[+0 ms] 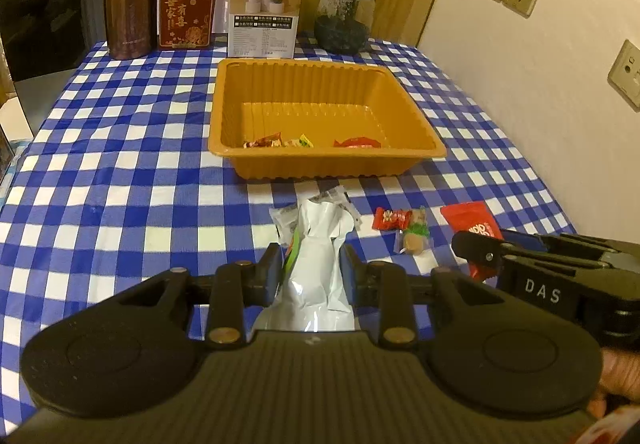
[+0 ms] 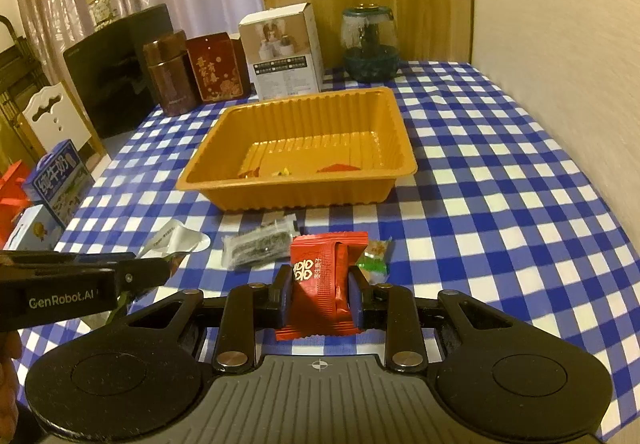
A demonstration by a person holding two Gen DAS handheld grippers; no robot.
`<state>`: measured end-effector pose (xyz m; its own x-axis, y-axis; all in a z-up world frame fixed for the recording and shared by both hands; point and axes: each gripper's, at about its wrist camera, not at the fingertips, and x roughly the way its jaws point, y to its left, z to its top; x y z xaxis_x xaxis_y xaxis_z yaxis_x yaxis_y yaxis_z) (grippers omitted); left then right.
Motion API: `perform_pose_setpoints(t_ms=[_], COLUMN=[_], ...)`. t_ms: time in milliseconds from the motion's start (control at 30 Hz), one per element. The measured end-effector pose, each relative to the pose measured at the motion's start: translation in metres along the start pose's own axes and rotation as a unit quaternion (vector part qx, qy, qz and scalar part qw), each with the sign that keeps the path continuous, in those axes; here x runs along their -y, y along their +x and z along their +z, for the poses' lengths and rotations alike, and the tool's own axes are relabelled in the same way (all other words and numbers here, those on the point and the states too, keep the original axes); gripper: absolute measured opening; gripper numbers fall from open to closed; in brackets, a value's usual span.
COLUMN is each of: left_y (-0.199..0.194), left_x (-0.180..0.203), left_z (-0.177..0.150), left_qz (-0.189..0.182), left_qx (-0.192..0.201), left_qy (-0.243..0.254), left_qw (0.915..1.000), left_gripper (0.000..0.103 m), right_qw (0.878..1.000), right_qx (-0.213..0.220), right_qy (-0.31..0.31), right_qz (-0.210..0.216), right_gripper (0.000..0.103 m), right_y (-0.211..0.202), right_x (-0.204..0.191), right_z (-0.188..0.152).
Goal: Organize snacks
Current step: 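Lift both held snacks and carry them toward the orange tray, then lower both snacks into the orange tray and open both tools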
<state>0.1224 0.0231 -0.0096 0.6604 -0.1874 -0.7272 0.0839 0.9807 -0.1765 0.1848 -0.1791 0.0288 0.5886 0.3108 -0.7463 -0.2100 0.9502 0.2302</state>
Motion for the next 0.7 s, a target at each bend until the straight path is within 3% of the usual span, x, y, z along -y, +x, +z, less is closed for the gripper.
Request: perform_pose_setpoints(t_ms=[367,700], left_y=[0.025,0.059], left_x=[-0.007,-0.016], left_z=[0.05,0.099], left_qz=[-0.002,-0.002], left_qx=[0.02,0.027], left_qy=[-0.004,-0.006], left_qw=[0.9998,0.9996], left_gripper=[0.028,0.028], right_qw=[1.0,1.0], right_qx=[0.018,0.007], right_qy=[-0.007,-0.013], right_qz=[0.003,0.012], right_gripper=[0.029,0.029], right_y=[0.031,0.073], right_x=[0.016,0.021], right_z=[0.058,0.101])
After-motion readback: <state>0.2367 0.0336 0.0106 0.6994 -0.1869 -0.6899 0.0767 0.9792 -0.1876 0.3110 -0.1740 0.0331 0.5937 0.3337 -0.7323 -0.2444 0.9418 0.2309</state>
